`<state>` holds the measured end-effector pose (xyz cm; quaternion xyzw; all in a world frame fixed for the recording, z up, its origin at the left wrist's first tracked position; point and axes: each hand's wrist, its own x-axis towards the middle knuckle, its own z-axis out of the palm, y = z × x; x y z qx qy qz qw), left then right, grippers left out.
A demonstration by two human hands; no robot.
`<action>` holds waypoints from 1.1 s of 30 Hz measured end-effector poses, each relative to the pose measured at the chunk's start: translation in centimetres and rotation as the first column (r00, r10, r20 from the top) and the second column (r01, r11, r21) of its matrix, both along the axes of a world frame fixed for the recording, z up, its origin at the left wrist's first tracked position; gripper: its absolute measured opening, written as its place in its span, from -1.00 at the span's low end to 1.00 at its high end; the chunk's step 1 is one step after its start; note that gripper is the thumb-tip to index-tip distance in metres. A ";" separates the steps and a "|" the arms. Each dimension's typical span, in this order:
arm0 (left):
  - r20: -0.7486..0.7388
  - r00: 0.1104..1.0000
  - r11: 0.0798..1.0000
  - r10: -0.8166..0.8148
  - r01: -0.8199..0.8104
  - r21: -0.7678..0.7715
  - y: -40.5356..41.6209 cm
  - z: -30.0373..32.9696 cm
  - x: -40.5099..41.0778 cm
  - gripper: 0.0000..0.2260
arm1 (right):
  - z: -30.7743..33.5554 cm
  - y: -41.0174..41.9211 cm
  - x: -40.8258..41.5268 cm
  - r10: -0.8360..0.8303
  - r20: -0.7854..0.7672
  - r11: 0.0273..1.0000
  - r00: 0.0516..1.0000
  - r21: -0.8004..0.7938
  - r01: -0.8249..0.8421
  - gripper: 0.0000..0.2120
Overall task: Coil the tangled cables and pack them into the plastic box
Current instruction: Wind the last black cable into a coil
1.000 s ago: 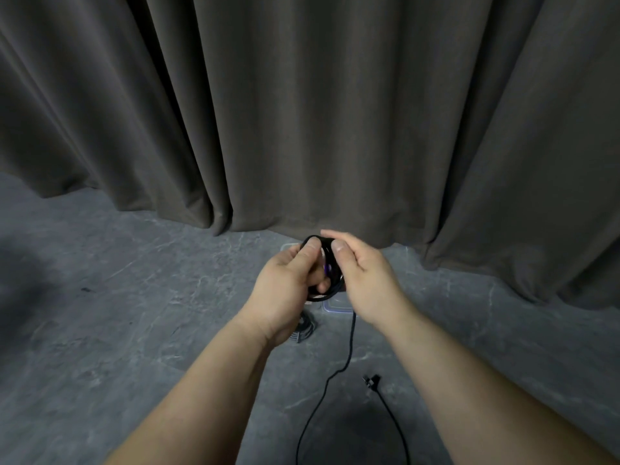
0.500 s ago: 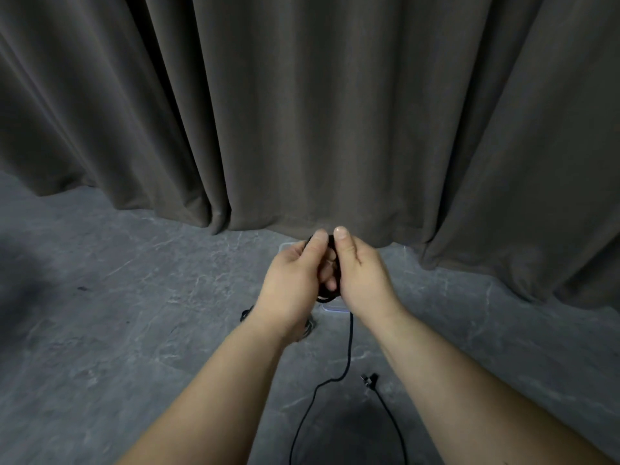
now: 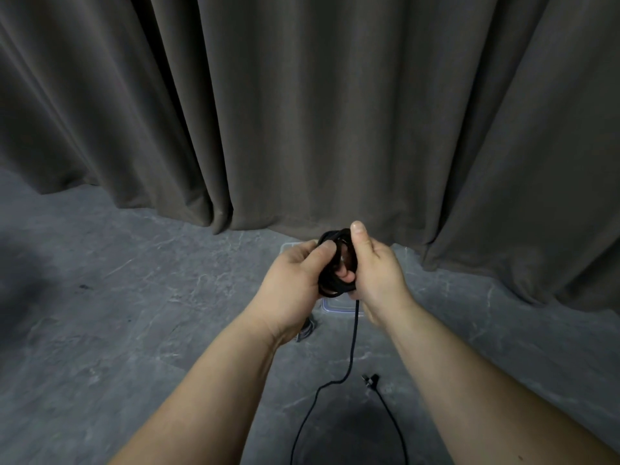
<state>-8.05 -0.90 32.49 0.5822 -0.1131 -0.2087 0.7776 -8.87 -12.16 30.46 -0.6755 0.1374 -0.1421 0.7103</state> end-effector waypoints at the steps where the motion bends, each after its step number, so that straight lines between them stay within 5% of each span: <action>1: -0.005 1.000 1.000 0.014 -0.014 -0.002 0.0 0.0 0.0 -0.76 | 0.1 0.1 -0.1 0.010 -0.014 0.999 1.000 0.044 -0.010 -0.48; 7: -0.124 0.992 0.989 -0.010 -0.008 -0.147 -0.2 0.8 -0.4 -0.83 | 0.0 0.5 -0.1 0.060 0.028 0.996 0.998 0.062 -0.062 -0.52; 14: -0.007 1.000 0.999 -0.018 0.018 -0.028 0.0 0.3 0.1 -0.88 | -0.2 0.0 -0.1 0.057 0.046 0.998 0.997 0.001 -0.057 -0.59; 19: -0.031 0.996 0.991 -0.080 0.076 -0.108 0.1 0.1 0.1 -0.89 | 0.1 -0.2 -0.4 0.077 0.043 0.995 0.996 0.052 -0.080 -0.61; 27: -0.097 0.991 0.967 0.089 -0.110 -0.230 -1.2 0.1 -0.4 -0.85 | 0.2 -0.2 -0.1 0.089 -0.003 0.982 0.996 0.168 -0.087 -0.63; 33: -0.122 0.983 0.967 0.138 -0.160 -0.199 -1.2 0.0 0.3 -0.78 | -0.6 -1.4 -0.2 0.030 0.065 0.968 0.997 -0.252 -0.013 -0.77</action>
